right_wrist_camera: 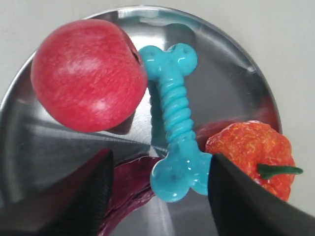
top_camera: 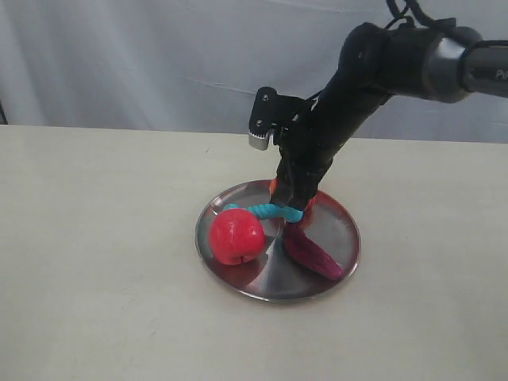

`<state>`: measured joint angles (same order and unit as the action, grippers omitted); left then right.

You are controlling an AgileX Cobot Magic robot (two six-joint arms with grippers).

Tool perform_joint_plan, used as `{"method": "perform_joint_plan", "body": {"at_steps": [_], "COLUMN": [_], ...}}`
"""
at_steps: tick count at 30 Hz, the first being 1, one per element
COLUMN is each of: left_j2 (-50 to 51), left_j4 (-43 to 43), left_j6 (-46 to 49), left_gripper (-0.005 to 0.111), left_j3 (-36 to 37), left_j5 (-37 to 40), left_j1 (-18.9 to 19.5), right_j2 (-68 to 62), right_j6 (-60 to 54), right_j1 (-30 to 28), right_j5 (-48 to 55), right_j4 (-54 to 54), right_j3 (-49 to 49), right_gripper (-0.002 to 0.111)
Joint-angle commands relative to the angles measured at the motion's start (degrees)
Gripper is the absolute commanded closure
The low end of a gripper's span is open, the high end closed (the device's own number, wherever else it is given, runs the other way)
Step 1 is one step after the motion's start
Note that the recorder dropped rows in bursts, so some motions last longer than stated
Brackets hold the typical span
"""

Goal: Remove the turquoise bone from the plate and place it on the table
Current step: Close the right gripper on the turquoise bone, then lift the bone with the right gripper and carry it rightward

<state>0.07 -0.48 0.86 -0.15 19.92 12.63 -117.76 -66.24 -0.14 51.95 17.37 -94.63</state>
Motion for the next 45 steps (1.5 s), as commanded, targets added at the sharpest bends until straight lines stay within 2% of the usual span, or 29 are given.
{"method": "perform_joint_plan", "body": {"at_steps": [1,14,23,25,29,35,40,45], "left_j2": [-0.1,-0.1,-0.1,-0.1,-0.1,-0.1,-0.1,-0.1], "left_j4": [0.0,0.0,0.0,0.0,0.0,0.0,0.0,0.0], "left_j6": [-0.2,-0.2,-0.2,-0.2,-0.2,-0.2,-0.2,-0.2], "left_gripper": [0.107,0.107,0.107,0.107,0.107,0.107,0.107,0.107], "left_j3": [0.1,0.1,0.1,0.1,0.1,0.1,0.1,0.1], "left_j5": [-0.3,-0.3,-0.3,-0.3,-0.3,-0.3,-0.3,-0.3], "left_j1": [0.1,0.1,0.1,0.1,0.1,0.1,0.1,0.1], "right_j2": [-2.7,-12.0,-15.1,-15.1,-13.5,-7.1,1.2,8.9], "right_j6": [1.3,1.8,1.7,1.9,2.6,9.5,19.4,28.8], "right_j1": [0.3,0.3,0.3,0.3,0.5,0.6,0.4,0.3], "right_j5": [-0.6,-0.9,-1.1,-1.7,-2.4,-2.4,-2.4,-2.4], "right_j4": [-1.4,-1.4,-1.4,-1.4,-1.0,0.6,0.3,-4.5], "right_j3": [-2.3,-9.1,-9.5,-9.5,-9.6,-10.0,-10.0,-10.0], "right_gripper": [0.053,0.054,0.055,0.067,0.109,0.108,0.108,0.108]}}
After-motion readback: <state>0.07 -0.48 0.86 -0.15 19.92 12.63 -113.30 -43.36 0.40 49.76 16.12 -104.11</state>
